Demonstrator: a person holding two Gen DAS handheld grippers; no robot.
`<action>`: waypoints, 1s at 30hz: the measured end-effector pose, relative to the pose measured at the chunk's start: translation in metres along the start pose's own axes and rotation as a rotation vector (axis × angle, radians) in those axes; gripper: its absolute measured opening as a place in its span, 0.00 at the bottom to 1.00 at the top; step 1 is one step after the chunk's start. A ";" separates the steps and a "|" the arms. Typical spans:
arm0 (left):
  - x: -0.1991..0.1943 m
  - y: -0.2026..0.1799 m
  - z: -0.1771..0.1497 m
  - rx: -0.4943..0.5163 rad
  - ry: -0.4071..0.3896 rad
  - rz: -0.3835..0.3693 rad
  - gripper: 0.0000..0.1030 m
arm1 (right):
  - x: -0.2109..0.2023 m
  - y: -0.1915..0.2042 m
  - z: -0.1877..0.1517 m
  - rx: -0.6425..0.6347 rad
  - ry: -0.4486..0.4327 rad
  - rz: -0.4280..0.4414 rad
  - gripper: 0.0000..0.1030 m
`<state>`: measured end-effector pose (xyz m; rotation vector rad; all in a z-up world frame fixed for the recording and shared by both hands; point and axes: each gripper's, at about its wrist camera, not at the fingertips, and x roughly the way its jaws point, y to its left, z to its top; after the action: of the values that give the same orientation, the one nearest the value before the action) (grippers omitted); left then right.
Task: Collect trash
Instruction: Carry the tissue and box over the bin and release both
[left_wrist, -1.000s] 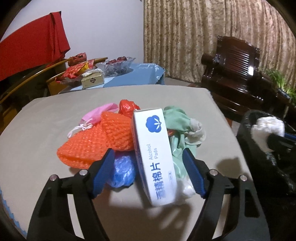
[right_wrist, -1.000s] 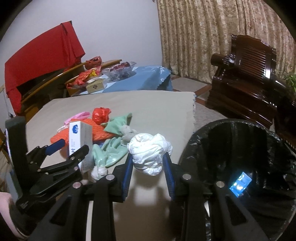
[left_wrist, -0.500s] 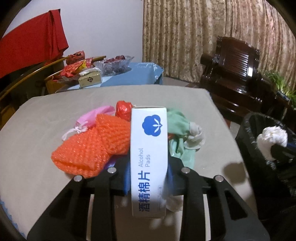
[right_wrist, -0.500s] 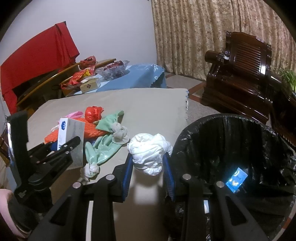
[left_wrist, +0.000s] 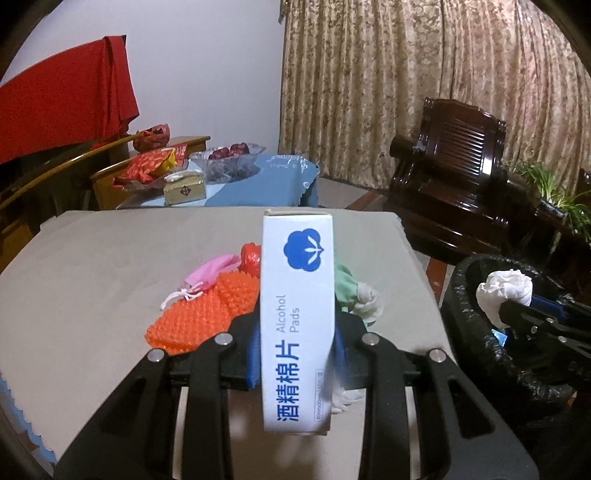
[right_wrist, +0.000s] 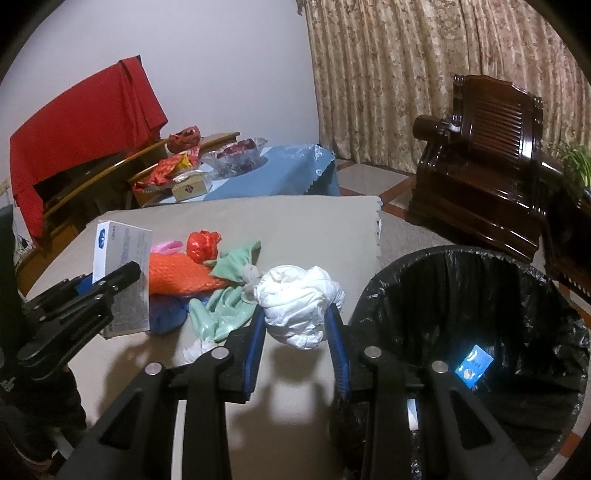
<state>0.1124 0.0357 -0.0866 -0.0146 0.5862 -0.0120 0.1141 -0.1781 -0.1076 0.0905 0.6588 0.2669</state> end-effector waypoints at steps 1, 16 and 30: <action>-0.002 0.000 0.001 -0.003 -0.004 -0.007 0.28 | -0.001 0.000 0.001 0.000 -0.002 -0.001 0.32; -0.015 -0.027 0.008 0.026 -0.039 -0.071 0.28 | -0.028 -0.015 0.001 0.007 -0.045 -0.054 0.32; -0.012 -0.103 0.025 0.095 -0.060 -0.244 0.28 | -0.064 -0.083 -0.002 0.094 -0.088 -0.204 0.32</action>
<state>0.1158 -0.0668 -0.0574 0.0061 0.5208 -0.2761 0.0826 -0.2758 -0.0851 0.1235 0.5877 0.0350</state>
